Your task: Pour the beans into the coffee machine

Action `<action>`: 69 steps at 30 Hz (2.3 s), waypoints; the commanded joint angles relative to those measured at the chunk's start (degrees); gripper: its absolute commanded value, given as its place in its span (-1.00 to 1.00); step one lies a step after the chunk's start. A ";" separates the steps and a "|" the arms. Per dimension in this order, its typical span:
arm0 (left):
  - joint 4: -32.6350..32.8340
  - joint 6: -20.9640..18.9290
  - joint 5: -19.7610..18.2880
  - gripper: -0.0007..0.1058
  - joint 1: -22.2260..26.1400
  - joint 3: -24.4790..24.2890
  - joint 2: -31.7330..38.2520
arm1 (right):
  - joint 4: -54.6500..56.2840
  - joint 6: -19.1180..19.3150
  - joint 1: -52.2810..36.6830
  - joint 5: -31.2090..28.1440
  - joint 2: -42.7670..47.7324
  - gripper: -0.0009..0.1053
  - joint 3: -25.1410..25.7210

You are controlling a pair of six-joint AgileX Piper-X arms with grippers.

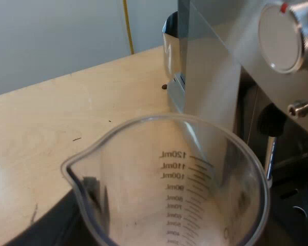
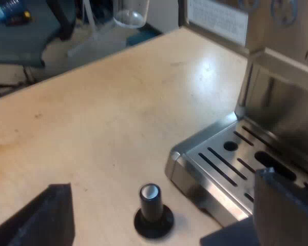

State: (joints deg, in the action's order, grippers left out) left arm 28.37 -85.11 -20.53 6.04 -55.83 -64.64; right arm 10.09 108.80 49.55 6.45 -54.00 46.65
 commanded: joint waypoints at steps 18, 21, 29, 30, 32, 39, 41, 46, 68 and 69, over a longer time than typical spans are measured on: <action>-39.66 -12.53 -1.15 -0.29 0.01 23.49 -0.11 | -11.59 -2.37 0.16 0.63 -12.72 0.38 0.31; -46.04 -12.64 -1.15 -0.29 0.01 25.91 -1.46 | -11.59 -2.37 0.16 0.63 -14.76 0.38 0.31; -53.80 -12.64 -1.15 -0.29 0.01 26.89 -8.16 | -12.75 -3.67 0.16 0.09 -16.38 0.38 0.31; -54.29 -12.64 -1.15 -0.29 0.01 26.89 -8.75 | -13.25 -3.67 0.16 0.10 -16.38 0.38 0.31; -55.88 -12.64 -1.15 -0.29 0.01 26.89 -11.11 | -14.63 -3.67 0.16 -0.32 -16.38 0.38 0.31; -59.69 -12.64 -1.15 -0.29 0.01 26.89 -16.70 | -15.11 -3.67 0.16 -6.45 -16.38 0.38 0.31; -61.58 -12.64 -1.15 -0.29 0.01 26.89 -18.55 | -15.11 -3.67 0.16 -8.29 -16.38 0.38 0.31; -63.15 -12.64 -1.15 -0.29 0.01 26.89 -21.85 | -15.02 -3.67 0.16 -9.37 -16.38 0.38 0.31; -63.07 -10.81 -1.15 0.21 0.01 26.89 -26.72 | -15.02 -5.47 0.16 -9.37 -16.38 0.38 0.31; -63.07 -10.68 -1.15 0.27 0.01 26.89 -26.72 | -15.02 -5.57 0.16 -9.37 -16.38 0.38 0.31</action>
State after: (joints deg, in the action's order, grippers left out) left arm -33.65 -95.96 -21.31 6.04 -28.83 -91.57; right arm -4.13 103.16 49.55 -2.78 -70.61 46.65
